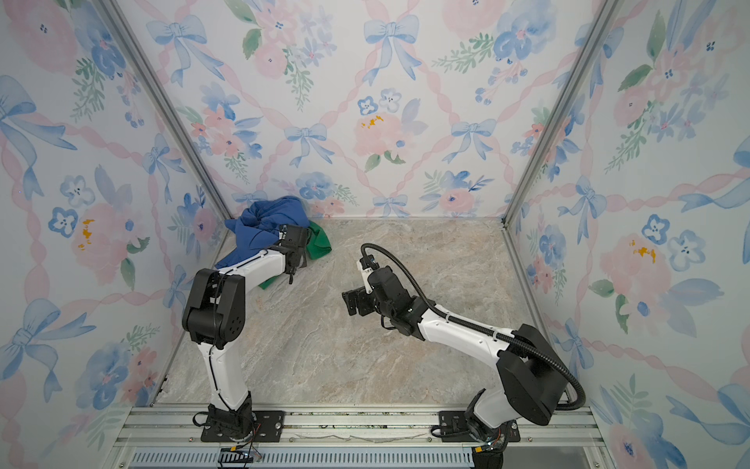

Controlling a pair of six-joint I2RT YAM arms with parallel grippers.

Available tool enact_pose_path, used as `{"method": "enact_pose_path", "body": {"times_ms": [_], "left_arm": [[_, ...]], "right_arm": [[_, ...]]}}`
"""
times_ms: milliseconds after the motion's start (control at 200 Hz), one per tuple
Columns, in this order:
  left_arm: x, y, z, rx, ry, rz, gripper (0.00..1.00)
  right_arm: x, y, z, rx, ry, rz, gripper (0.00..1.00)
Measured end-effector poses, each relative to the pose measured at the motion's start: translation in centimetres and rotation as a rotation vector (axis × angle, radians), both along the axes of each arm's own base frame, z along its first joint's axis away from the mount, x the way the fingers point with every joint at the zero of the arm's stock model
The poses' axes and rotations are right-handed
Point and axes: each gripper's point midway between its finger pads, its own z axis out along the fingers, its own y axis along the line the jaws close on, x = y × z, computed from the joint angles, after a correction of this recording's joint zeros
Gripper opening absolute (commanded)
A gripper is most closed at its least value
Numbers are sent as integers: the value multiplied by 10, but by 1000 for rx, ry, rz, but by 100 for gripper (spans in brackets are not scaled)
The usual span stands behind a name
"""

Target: Pick out a specific cloth from the pile

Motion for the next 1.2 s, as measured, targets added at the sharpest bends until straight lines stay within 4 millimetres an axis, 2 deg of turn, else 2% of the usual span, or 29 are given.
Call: {"method": "enact_pose_path", "body": {"times_ms": [190, 280, 375, 540, 645, 775, 890, 965, 1050, 1125, 1165, 1200], "left_arm": [[31, 22, 111, -47, -228, 37, 0], [39, 31, 152, -60, -310, 51, 0], [44, 31, 190, -69, -381, 39, 0], [49, 20, 252, -122, -499, -24, 0], [47, 10, 299, -152, -592, -75, 0], [36, -21, 365, -197, -724, -190, 0], [20, -48, 411, -246, -829, -298, 0], [8, -52, 424, -254, -859, -316, 0], [-3, -42, 416, -238, -843, -295, 0], [-4, -23, 385, -214, -784, -252, 1], [-2, -12, 362, -202, -739, -226, 12], [0, 0, 336, -194, -689, -198, 29]], "right_arm": [[-1, 2, 1, 8, 5, -4, 97], [-3, 3, 4, 10, 1, -1, 97], [-5, 1, 9, 11, -4, -3, 97], [-5, -6, 21, 18, -29, -28, 97], [-5, -13, 27, 8, -42, -49, 97], [-1, -29, 41, 22, -61, -89, 97], [9, -61, 57, 48, -76, -163, 97], [11, -82, 64, 56, -87, -205, 97], [10, -102, 69, 61, -97, -244, 97], [6, -110, 69, 60, -98, -253, 97], [4, -112, 67, 57, -95, -255, 97], [3, -114, 64, 54, -90, -255, 97]]}}
